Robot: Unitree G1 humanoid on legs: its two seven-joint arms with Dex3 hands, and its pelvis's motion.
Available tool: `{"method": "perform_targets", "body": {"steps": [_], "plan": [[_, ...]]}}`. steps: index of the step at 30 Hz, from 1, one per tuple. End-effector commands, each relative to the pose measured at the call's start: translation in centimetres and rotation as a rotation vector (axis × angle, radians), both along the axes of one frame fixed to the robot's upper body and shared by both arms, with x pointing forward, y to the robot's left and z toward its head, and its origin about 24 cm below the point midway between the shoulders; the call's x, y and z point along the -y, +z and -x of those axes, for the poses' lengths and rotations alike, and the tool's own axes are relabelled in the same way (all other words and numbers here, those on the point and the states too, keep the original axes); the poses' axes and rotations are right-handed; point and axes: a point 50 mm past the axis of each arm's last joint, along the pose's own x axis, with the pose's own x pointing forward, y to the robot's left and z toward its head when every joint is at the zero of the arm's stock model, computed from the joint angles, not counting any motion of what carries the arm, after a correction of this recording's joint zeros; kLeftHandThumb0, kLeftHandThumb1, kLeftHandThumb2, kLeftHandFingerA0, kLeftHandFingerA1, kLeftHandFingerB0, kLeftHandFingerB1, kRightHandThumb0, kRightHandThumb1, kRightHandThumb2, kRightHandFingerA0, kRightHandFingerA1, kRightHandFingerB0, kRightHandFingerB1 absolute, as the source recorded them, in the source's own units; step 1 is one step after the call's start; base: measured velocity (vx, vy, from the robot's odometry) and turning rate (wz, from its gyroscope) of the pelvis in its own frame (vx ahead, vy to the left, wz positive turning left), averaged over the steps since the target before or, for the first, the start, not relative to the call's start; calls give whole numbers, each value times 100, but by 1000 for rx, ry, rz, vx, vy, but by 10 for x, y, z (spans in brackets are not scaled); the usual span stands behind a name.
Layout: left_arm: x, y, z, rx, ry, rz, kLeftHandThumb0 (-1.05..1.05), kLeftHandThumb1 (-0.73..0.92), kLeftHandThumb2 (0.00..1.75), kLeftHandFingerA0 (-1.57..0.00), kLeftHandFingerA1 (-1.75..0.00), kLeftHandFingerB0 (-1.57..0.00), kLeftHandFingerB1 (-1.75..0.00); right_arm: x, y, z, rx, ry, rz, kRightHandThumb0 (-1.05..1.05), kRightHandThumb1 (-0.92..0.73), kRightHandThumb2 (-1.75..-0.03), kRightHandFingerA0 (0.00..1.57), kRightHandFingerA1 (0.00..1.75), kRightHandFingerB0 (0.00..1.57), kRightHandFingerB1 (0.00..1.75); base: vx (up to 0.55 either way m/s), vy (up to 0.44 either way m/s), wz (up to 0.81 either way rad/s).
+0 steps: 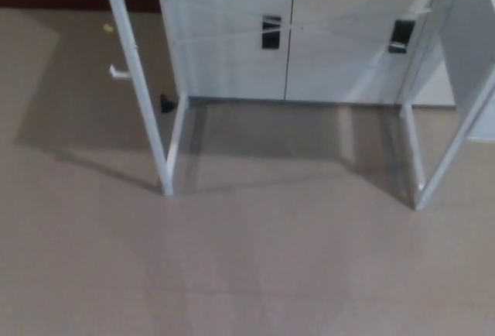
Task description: The robot walks towards a file tray kept in the middle of a desk and uses its right hand to grab a tray and pulls it out towards itself
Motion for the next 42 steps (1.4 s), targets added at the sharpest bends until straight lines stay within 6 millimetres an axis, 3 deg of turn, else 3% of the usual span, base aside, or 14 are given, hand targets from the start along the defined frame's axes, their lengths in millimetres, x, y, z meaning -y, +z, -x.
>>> {"method": "perform_targets", "body": {"steps": [1,4,19,28,42], "plan": [[-4,1,11,4,-13,-6,-55,45,66,-45,-39,-35,-49,6,-4,11,-33,16,20,-34,-67,-60,52,45,34,36,503,157,-17],[-4,1,13,13,22,31,-47,44,69,-41,-39,-36,-49,6,-6,12,-36,13,17,-33,-67,-59,53,46,36,36,405,110,5],[-5,1,14,15,15,29,-52,45,67,-44,-39,-37,-50,6,-10,8,-49,46,27,-36,-66,-59,56,47,35,36,398,-193,25],[0,2,11,39,-19,26,-58,43,65,-47,-39,-39,-53,4,-7,3,-30,73,38,-34,-66,-59,55,46,37,36,281,25,-10],[22,-4,15,49,-127,70,-64,41,60,-49,-43,-39,-55,1,-2,1,-31,119,53,-36,-67,-60,55,46,33,35,221,35,1]]}}
